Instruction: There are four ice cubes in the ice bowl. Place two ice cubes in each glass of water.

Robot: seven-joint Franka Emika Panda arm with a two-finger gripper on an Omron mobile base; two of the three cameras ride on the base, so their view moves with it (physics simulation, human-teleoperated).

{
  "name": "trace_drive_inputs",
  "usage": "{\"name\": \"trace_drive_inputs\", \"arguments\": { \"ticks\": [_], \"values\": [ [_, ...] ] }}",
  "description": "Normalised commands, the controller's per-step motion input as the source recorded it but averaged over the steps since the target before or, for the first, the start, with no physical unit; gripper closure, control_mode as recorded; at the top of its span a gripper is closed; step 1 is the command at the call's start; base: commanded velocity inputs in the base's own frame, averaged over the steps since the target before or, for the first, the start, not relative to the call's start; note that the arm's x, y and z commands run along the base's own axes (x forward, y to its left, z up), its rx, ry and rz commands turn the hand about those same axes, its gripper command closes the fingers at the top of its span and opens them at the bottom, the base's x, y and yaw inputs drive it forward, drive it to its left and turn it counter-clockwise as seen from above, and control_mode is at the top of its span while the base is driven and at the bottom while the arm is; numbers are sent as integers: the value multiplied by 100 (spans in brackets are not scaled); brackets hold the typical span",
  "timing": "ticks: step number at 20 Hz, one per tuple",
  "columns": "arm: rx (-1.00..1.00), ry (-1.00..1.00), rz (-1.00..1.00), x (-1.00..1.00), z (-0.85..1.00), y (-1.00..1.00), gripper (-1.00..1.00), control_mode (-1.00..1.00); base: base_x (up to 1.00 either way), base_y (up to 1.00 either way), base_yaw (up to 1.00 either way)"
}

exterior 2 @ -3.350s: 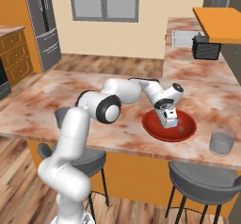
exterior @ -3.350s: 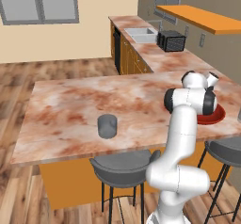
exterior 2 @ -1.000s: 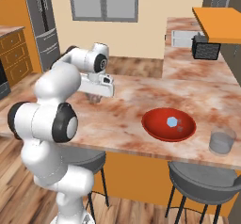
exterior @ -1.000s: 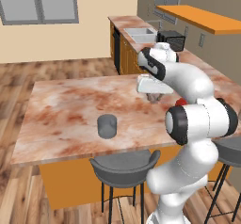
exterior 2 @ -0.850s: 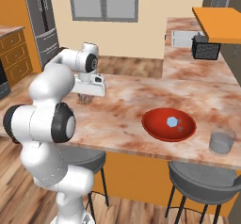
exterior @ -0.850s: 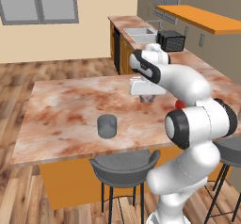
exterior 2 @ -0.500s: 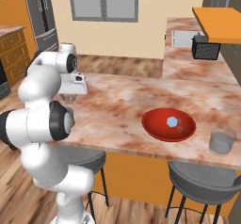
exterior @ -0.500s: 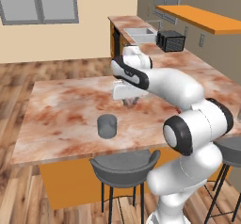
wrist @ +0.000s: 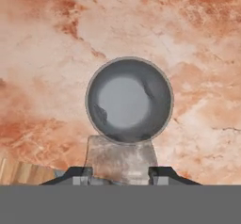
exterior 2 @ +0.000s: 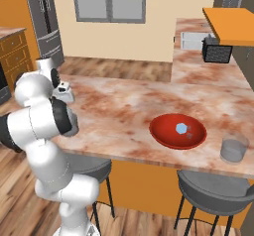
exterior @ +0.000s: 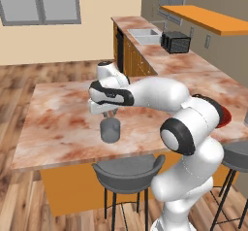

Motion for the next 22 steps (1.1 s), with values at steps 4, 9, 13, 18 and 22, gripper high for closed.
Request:
{"name": "trace_drive_inputs", "arguments": {
  "ticks": [4,9,13,18,22],
  "values": [
    [-6,-3,-8,31,-24,6,100,-100,0,0,0],
    [-1,0,-7,11,-7,-2,100,-100,0,0,0],
    [0,0,-3,9,-11,0,100,-100,0,0,0],
    [0,0,0,27,-35,-24,100,-100,0,0,0],
    [5,0,0,14,-21,-16,100,-100,0,0,0]
  ]
}}
